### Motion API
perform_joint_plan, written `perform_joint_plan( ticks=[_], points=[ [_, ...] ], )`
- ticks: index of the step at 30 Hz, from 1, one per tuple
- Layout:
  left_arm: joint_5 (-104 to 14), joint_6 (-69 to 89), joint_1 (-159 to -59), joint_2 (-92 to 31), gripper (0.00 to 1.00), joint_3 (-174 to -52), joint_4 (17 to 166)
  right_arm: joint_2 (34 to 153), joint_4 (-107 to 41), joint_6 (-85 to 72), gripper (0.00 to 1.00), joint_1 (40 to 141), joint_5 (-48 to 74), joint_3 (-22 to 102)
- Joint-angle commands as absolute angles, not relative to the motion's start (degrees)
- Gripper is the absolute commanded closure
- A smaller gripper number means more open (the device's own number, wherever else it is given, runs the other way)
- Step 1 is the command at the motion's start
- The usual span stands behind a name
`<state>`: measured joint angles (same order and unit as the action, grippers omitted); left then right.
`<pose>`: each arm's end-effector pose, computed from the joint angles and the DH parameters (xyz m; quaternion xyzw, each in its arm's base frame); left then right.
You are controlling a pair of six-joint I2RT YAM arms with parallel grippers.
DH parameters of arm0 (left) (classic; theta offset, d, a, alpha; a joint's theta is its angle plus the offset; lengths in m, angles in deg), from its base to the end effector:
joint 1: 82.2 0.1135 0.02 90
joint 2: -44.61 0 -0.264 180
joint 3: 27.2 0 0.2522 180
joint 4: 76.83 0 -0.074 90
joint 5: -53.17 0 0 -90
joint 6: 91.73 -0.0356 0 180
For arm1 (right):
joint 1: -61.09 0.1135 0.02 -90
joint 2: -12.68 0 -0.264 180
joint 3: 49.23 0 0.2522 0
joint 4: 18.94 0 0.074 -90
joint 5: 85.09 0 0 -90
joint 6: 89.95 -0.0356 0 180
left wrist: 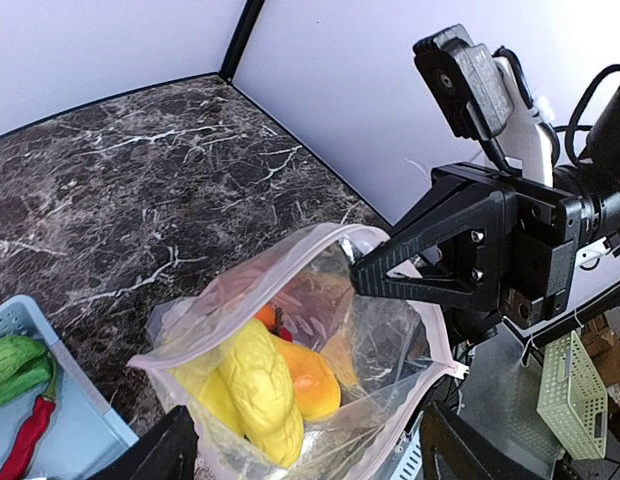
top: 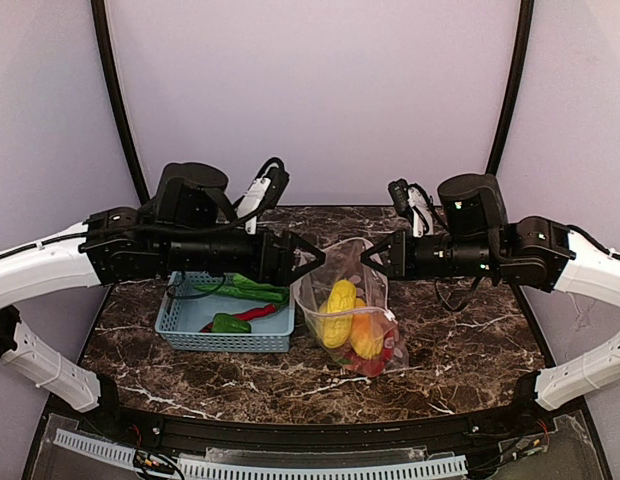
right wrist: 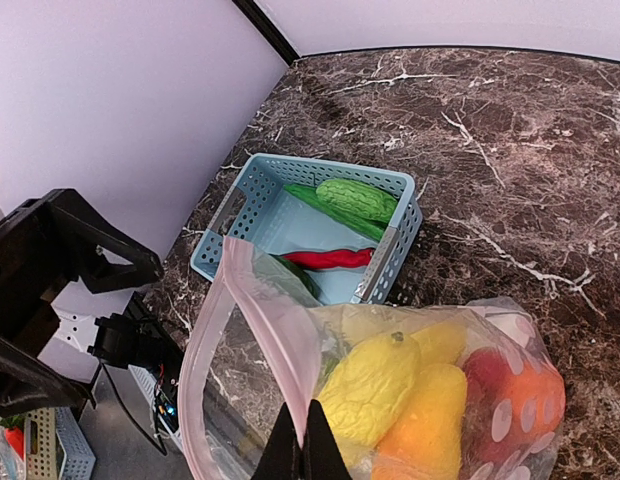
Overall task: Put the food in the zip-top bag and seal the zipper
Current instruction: Place the fake fruit in the zipper food storage bag, then pick up the zipper food storage bag at the center of the board.
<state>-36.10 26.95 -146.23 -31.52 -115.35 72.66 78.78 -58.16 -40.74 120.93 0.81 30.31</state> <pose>0.1350 -0.2761 0.3876 0.2428 0.7743 -0.4193 0.4070 0.1313 0.2209 0.3659 -0.1213 0.8380 0.3895 0.3625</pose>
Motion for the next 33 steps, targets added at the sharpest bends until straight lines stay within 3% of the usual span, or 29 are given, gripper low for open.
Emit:
perform_joint_plan(
  ticks=[1,8,14,20,26,30,33],
  points=[
    [-32.4,33.6,-146.4,-29.4,0.22,-115.2,59.6,78.5,-55.4,-40.3,1.00,120.4,0.3,30.9],
    [-34.4,40.2,-146.4,-26.8,0.17,-105.7,67.5,77.9,-55.2,-40.7,1.00,120.4,0.3,30.1],
    [-38.4,41.4,-146.5,-29.4,0.23,-105.3,73.0,77.4,-55.2,-41.1,1.00,120.4,0.5,29.5],
    [-39.1,41.9,-146.4,-30.7,0.36,-104.8,75.4,76.7,-55.3,-41.4,1.00,120.4,0.2,28.6],
    [-40.9,42.2,-146.3,-32.8,0.64,-106.0,76.6,77.7,-55.3,-41.2,1.00,120.4,-0.1,28.8],
    [-43.5,40.4,-144.8,-35.2,0.93,-113.1,77.1,79.4,-57.2,-38.5,1.00,120.3,-0.3,32.9],
    [-45.7,36.5,-143.8,-39.2,0.99,-121.9,75.3,80.7,-60.3,-35.4,1.00,120.2,-2.1,38.3]
  ],
)
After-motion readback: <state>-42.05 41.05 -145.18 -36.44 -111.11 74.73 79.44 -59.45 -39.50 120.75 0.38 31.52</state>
